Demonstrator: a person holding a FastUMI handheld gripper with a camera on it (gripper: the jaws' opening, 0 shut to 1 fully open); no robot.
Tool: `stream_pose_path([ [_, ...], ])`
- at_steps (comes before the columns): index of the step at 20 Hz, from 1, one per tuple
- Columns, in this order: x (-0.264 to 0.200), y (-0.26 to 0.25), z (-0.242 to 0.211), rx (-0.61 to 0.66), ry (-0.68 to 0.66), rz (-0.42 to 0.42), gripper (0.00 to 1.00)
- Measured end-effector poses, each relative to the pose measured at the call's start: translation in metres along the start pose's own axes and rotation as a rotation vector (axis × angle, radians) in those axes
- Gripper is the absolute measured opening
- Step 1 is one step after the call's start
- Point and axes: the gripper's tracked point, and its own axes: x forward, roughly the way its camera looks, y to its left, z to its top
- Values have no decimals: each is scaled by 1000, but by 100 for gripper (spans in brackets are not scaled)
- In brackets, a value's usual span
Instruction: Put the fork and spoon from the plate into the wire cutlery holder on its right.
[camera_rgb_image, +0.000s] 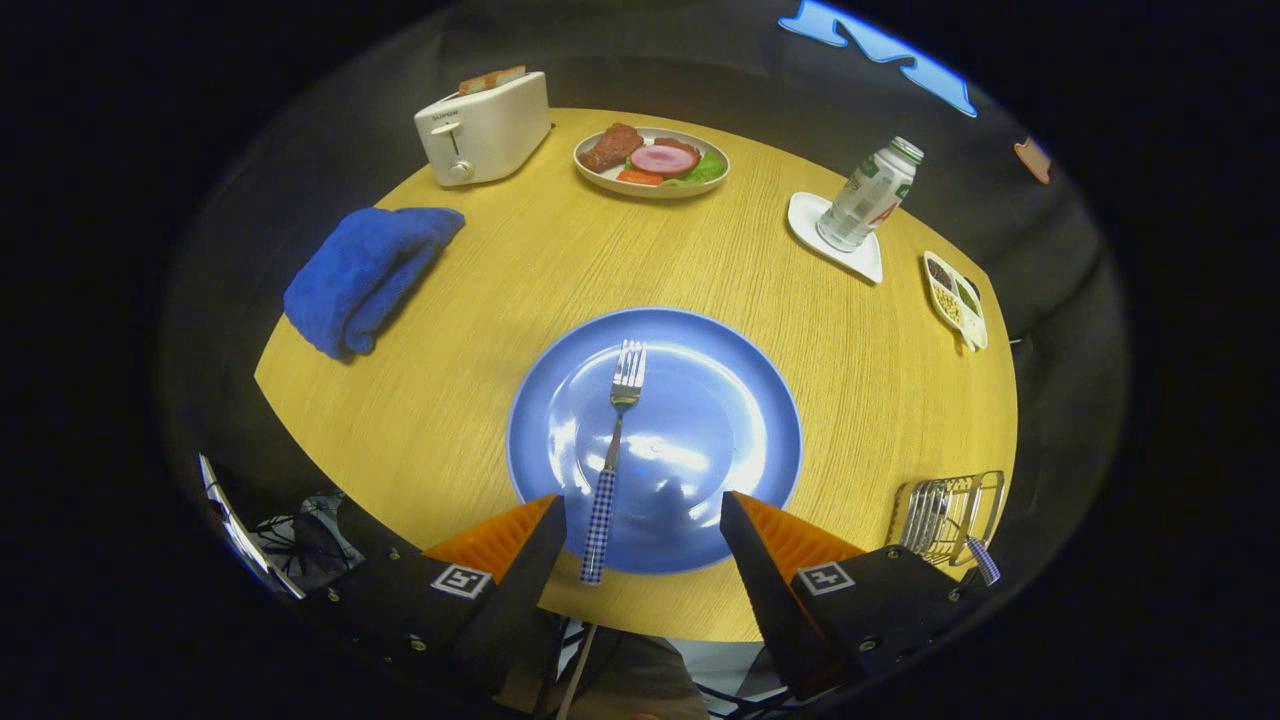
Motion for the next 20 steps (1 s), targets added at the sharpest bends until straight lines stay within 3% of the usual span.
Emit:
stream_pose_path([
  [8,35,3,-10,44,83,25,93],
  [10,37,6,-12,40,118,38,55],
  [14,55,6,-26,10,174,65,55],
  [16,49,5,-19,39,154,61,3],
  [20,48,1,-18,-10,163,77,3],
])
